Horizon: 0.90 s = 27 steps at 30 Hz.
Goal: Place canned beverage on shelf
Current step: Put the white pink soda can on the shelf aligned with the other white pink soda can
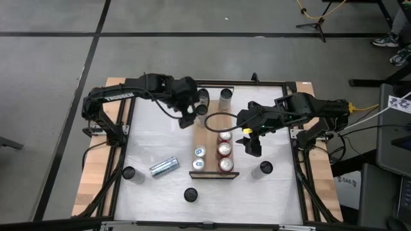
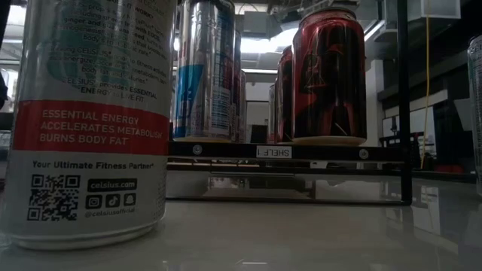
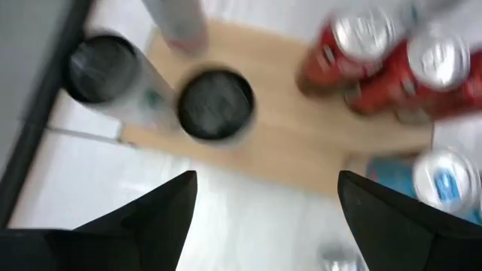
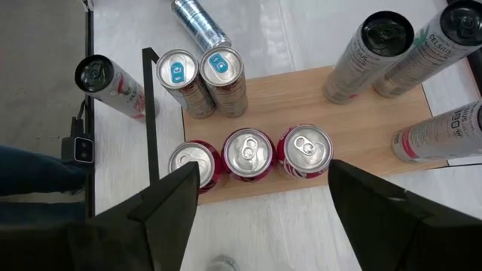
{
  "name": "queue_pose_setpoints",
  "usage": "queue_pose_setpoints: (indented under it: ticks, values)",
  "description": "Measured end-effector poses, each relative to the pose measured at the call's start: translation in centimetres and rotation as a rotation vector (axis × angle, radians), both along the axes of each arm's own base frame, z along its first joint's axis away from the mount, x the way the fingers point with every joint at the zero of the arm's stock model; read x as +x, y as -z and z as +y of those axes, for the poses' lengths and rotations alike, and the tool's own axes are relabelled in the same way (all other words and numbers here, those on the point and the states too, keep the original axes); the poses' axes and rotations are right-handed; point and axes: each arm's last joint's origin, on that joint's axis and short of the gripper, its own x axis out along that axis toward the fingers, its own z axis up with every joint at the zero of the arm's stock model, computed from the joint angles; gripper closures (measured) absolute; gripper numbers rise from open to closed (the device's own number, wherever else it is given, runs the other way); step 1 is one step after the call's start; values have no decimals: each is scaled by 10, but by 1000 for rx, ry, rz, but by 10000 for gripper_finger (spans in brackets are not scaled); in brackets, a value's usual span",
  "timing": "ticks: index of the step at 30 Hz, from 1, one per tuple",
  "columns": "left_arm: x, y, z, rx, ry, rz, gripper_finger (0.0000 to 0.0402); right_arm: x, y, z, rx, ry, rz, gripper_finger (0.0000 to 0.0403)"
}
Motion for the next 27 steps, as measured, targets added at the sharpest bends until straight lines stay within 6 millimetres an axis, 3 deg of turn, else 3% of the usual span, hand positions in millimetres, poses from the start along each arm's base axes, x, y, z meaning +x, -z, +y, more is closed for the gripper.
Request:
queue_pose_setpoints:
  ticks: [4, 10, 27]
  values:
    - [2, 14, -18, -9, 55, 55, 91, 0, 0, 0, 0, 0, 0, 116]
    - [15, 38, -39, 2, 87, 17, 129, 0, 0, 0, -6, -8, 0, 116]
    - [27, 95, -31, 18, 2, -49, 243, 0, 0, 0, -16, -22, -1, 116]
